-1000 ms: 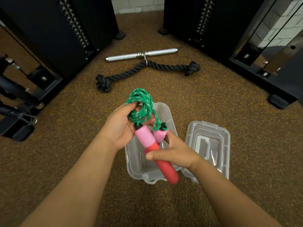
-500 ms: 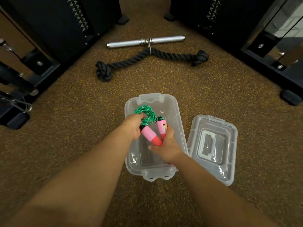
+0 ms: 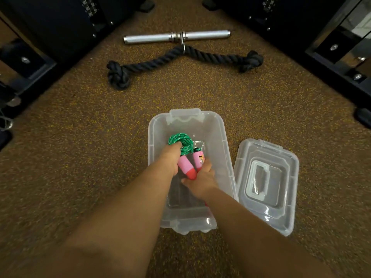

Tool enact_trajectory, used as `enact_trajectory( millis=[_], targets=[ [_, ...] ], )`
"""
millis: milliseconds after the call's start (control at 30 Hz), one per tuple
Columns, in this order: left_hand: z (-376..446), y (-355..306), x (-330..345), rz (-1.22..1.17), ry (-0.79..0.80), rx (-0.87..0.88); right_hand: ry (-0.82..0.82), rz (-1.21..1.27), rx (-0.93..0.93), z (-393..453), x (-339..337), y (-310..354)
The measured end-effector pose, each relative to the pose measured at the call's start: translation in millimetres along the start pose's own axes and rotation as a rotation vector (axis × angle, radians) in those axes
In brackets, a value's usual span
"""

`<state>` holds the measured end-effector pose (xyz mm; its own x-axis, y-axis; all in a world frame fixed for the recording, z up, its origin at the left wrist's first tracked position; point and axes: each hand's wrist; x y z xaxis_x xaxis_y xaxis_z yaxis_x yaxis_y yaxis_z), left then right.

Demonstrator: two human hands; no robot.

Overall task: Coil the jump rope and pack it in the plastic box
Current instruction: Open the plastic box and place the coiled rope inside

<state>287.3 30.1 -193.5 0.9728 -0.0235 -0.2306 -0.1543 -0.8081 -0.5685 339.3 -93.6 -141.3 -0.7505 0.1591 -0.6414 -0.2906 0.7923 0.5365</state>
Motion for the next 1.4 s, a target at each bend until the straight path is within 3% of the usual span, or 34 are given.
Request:
enact_trajectory(
  millis=[333,633,767,867,967,1067,1167,1233,1333,1400],
  targets=[
    [-34.6,10.5,-0.9,-0.022,-0.112,0.078,-0.099,-0.114,0.003,10.9,15.1,4.0],
    [-55.4,19.3,3.1,-0.06,-0.212,0.14,-0.054,-0.279,-0.097,6.8,10.4,11.2],
    [-69.3,19.8,0.8,-0.062,-0.143,0.125,0.001,-0.261,-0.122,0.6,2.7,14.3],
    [-84.0,10.3,-2.4,0.02,-0.123,0.191,-0.008,-0.136,-0.287,-11.3,-16.3,20.4],
    [-119.1,-7.4,3.0,0.019,-0.022,0.364,-0.187,0.089,-0.53,-32.3,-55.2,26.6],
    [-158.4,-21.7,20.5,0.027,0.05,0.602,-0.416,0.264,-0.602,-44.7,-100.1,16.7],
    [-200.6,-24.3,46.4,0.07,0.231,0.774,-0.619,0.364,-0.525,-40.3,-132.4,-16.5],
    [-224.0,-13.4,62.2,0.153,0.361,0.848,-0.667,0.402,-0.408,-36.8,-146.4,-43.7],
    [-242.2,22.3,85.1,0.333,0.519,0.832,-0.683,0.366,-0.242,-32.8,-156.9,-95.4],
    [-239.9,46.6,98.3,0.446,0.526,0.77,-0.668,0.312,-0.124,-29.8,-156.2,-130.1]
  ],
)
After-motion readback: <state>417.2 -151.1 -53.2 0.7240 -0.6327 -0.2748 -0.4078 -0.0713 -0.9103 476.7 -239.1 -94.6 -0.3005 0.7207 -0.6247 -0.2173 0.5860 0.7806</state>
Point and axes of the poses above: each hand's wrist, its own z-axis towards the middle knuckle, its own x-axis out of the palm, y = z × x, and after that the axes turned 11 degrees about -y, right-handed
